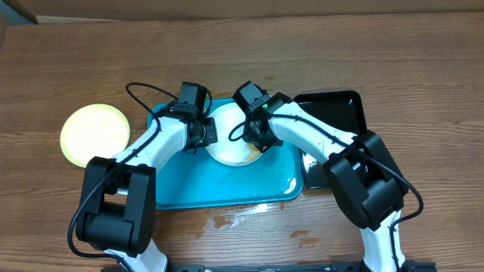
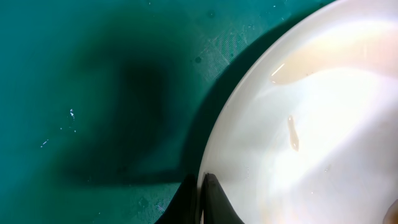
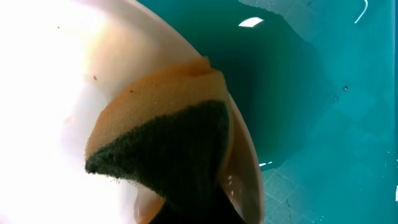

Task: Clean dirty plates on tray and stack at the side
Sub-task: 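Scrub the white plate center again with the sponge, right gripper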

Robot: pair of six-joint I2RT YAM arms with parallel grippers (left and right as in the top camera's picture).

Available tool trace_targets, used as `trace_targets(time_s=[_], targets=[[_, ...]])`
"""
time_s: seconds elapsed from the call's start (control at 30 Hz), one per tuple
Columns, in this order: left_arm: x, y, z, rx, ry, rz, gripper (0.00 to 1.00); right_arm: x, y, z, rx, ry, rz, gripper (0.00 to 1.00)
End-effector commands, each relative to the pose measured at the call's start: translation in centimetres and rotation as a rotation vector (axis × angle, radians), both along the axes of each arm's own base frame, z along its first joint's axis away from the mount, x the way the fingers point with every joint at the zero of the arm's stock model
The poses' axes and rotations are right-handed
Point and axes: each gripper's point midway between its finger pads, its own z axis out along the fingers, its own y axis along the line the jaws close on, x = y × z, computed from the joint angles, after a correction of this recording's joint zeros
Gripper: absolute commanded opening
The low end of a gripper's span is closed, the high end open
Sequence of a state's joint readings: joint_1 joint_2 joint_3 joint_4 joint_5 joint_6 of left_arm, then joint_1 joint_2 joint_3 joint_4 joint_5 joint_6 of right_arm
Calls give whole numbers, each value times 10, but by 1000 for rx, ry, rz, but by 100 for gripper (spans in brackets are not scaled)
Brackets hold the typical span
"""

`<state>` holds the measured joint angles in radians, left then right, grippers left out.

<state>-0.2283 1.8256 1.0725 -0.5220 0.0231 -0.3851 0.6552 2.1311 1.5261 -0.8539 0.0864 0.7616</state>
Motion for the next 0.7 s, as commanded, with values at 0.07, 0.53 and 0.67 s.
trace_targets(time_s=[0.07, 0.53, 0.67], targets=[[-7, 10, -16, 49, 38, -10, 4, -15, -24, -49, -113, 69, -50, 4], [-7, 10, -16, 54, 37, -28, 4, 19, 1, -57, 15, -70, 11, 4], [-7, 10, -16, 55, 37, -32, 4, 30, 5, -56, 46, -112, 2, 4]])
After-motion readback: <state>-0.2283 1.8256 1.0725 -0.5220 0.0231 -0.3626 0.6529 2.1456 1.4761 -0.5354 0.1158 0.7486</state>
